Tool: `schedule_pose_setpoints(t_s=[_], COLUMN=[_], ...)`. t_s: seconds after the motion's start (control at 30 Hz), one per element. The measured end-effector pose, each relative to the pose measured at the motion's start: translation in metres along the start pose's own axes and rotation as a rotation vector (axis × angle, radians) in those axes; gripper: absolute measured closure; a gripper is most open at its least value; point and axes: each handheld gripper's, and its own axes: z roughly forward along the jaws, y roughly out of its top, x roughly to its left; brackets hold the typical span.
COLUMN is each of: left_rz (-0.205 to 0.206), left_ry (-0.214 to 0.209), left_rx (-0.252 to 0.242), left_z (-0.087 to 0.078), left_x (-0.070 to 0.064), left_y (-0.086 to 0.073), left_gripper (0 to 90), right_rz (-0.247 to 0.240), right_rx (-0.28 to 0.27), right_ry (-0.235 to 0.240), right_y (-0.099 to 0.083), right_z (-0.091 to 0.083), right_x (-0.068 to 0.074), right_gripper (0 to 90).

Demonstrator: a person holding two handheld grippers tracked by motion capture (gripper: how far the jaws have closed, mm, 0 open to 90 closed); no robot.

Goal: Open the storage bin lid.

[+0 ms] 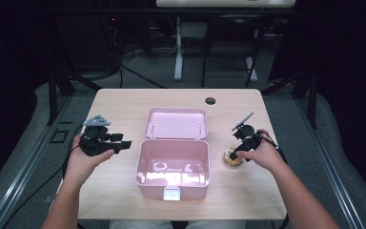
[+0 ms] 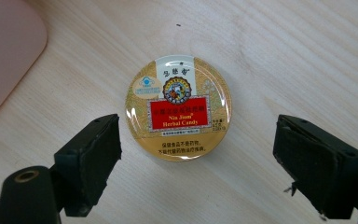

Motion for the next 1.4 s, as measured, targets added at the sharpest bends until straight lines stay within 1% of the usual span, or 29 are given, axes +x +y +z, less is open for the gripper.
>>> schedule_pose_setpoints(t_s=[0.03,0.1,0.33,0.57,0.63,0.7,0.73,0.83,0.87,0.93,0.97,1.0,1.03,1.07,1.1,1.2,1.37,1.4], left_rz=[0.000,0.000,-0.004,-0.004,-0.004,-0.008,-0.010,-0.010,-0.011,-0.011,-0.011,-0.012,-0.012,-0.011,-0.012,-0.012,-0.015,-0.013], left_ry=[-0.001,-0.004,-0.003,-0.004,-0.006,-0.002,-0.003,-0.005,-0.005,-0.006,-0.007,-0.008,-0.008,-0.008,-0.008,-0.007,-0.012,-0.008], left_rx=[-0.001,0.001,-0.001,-0.003,0.000,-0.004,-0.002,-0.002,-0.002,-0.005,-0.005,-0.005,-0.005,-0.002,-0.003,-0.004,-0.003,-0.005], left_z=[0.000,0.001,0.000,-0.001,-0.001,-0.001,-0.002,-0.001,-0.001,-0.001,0.000,0.000,0.000,-0.001,-0.001,-0.001,-0.002,-0.002], left_x=[0.000,0.000,0.000,0.001,0.001,0.001,0.001,0.002,0.002,0.002,0.002,0.002,0.002,0.002,0.002,0.003,0.004,0.004], left_y=[0.000,0.000,0.000,-0.001,0.000,-0.001,-0.001,-0.001,-0.001,-0.001,-0.001,-0.001,-0.001,-0.001,-0.001,-0.001,-0.002,-0.002], left_gripper=[49.2,49.3,49.3,49.3,49.3,49.3,49.3,49.3,49.3,49.2,49.3,49.3,49.3,49.3,49.3,49.3,49.3,49.2], right_rz=[0.000,-0.004,-0.017,-0.024,-0.036,-0.034,-0.031,-0.040,-0.041,-0.045,-0.042,-0.045,-0.037,-0.048,-0.056,-0.054,-0.071,-0.073], right_rx=[0.008,0.016,0.039,0.075,0.083,0.088,0.099,0.101,0.112,0.110,0.120,0.108,0.123,0.114,0.122,0.123,0.140,0.133], right_ry=[0.006,-0.004,0.003,0.007,0.004,0.007,0.009,0.013,0.015,0.015,0.018,0.017,0.018,0.016,0.014,0.012,-0.001,-0.002], right_y=[0.000,0.001,0.004,0.004,0.005,0.005,0.005,0.005,0.006,0.006,0.006,0.006,0.007,0.008,0.009,0.011,0.017,0.018], right_z=[0.000,0.002,0.008,0.012,0.013,0.014,0.014,0.016,0.016,0.018,0.019,0.020,0.020,0.021,0.022,0.024,0.030,0.031], right_x=[0.000,0.001,0.003,0.006,0.006,0.006,0.006,0.006,0.006,0.006,0.007,0.007,0.008,0.009,0.009,0.012,0.016,0.016], right_gripper=[14.6,14.6,14.6,15.9,16.1,16.0,16.0,15.6,15.6,15.6,15.5,15.3,15.0,14.9,14.8,14.5,14.7,14.8])
